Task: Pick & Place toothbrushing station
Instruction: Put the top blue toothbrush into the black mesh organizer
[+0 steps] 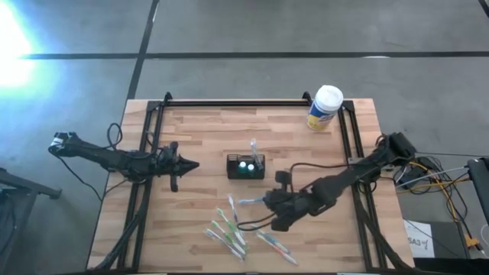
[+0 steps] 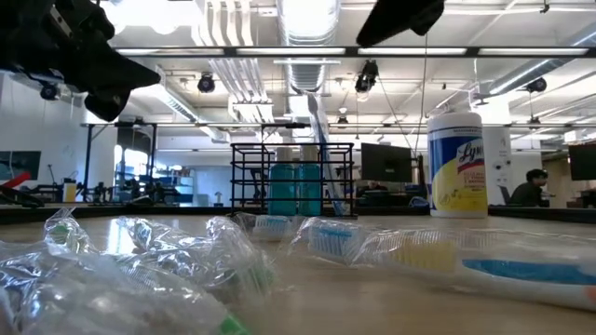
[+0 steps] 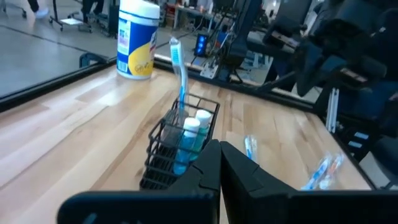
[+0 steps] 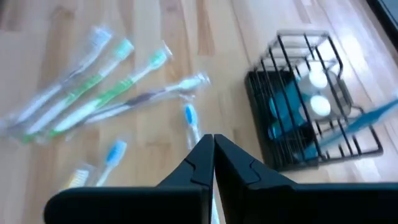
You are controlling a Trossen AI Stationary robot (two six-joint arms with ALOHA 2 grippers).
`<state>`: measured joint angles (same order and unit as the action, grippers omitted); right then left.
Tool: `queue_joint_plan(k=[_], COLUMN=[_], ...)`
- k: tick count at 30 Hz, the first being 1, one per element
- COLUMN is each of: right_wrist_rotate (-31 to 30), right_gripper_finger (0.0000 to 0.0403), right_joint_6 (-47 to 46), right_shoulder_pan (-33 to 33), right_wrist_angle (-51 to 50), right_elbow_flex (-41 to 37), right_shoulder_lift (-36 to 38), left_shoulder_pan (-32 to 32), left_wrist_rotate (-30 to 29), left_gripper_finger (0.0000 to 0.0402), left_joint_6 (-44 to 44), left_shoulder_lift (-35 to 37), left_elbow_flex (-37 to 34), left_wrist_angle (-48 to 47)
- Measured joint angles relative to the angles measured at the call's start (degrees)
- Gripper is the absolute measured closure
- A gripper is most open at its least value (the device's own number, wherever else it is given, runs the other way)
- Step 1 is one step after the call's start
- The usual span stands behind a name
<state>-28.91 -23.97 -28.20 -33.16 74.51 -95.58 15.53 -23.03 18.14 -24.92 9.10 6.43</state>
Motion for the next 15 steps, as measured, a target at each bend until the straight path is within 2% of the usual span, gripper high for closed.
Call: queue_joint_plan(k=[4, 9, 15], right_wrist_rotate=[1.4, 10.2, 15.8], right_gripper_finger=[0.0394, 0.0392, 0.0343], right_joint_6=[3.2, 4.7, 5.0], right_shoulder_pan=[0.2, 2.7, 6.1], right_wrist_angle=[-0.5, 0.2, 0.5], right_elbow_flex=[-0.4, -0.3, -0.3], right_shoulder_lift=[-0.2, -4.7, -10.5], left_shoulder_pan=[0.0, 0.0, 0.0], left_wrist_rotate=[0.0, 0.1, 0.1], left_gripper_finger=[0.0399, 0.0399, 0.0399], left_joint_6=[0.6, 1.3, 1.2], left_shoulder_lift=[-0.1, -0.2, -0.2], left_elbow_flex=[0.0, 0.0, 0.0], left_wrist_angle=[0.3, 0.3, 0.5])
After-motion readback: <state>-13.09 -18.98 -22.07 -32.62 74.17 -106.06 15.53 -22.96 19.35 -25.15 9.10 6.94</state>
